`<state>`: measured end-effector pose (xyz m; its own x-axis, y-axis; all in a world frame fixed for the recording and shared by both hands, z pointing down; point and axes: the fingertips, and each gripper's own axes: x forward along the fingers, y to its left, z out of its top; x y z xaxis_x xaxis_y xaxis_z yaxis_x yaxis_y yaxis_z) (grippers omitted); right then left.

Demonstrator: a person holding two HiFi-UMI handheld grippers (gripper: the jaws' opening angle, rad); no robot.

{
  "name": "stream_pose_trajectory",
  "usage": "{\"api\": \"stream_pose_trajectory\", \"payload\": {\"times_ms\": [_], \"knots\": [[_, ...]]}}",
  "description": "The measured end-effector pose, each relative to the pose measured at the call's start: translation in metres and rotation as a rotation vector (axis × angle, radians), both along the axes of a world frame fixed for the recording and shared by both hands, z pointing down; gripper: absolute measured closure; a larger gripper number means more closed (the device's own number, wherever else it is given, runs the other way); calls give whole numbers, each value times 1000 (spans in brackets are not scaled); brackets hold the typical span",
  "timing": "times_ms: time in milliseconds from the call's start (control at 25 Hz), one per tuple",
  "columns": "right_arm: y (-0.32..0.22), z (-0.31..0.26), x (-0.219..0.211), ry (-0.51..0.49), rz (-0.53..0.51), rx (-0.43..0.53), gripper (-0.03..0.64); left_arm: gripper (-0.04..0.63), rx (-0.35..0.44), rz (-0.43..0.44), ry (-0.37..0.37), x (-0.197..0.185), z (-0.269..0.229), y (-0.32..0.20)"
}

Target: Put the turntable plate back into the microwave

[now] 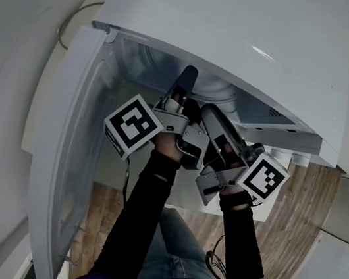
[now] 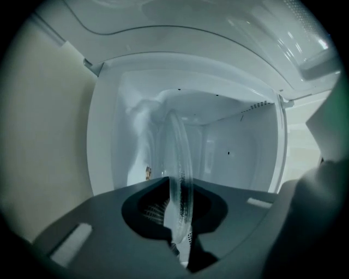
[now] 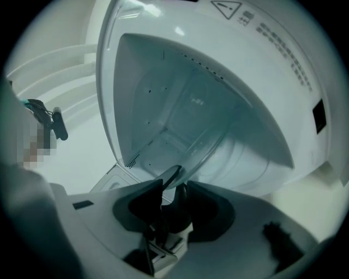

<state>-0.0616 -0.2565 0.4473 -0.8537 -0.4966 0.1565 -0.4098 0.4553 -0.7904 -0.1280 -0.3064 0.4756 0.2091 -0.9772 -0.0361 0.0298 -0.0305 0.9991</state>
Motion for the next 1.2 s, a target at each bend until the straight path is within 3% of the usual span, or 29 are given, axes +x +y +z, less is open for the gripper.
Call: {"api": "stream_pose_trajectory", "payload": {"times_ms": [120, 240, 520, 680, 840, 920, 1040, 1200], "knots": [[-2, 5, -2, 11, 2, -12, 487, 552, -28, 4, 7, 0, 7, -1], [-5, 11, -4, 45, 5, -8, 551, 551, -37, 15, -12, 1, 9, -4], [-11, 15, -2, 0, 57, -60, 555, 555, -85, 32, -37, 4, 9, -6], [-13, 13, 0, -48, 104, -64, 558, 555, -68, 37, -52, 4, 7, -8], [-19, 14, 1, -33, 132, -53, 561, 542, -59, 61, -116, 8, 5, 3], [-20, 19, 9, -14, 149, -64, 561, 491, -83, 62, -161, 10, 6, 20], [-24, 23, 19, -32, 180, -82, 561, 492, -112, 30, -214, 5, 11, 44], [-23, 26, 14, -1, 164, -71, 560, 495, -151, 84, -230, 13, 24, 57]]}}
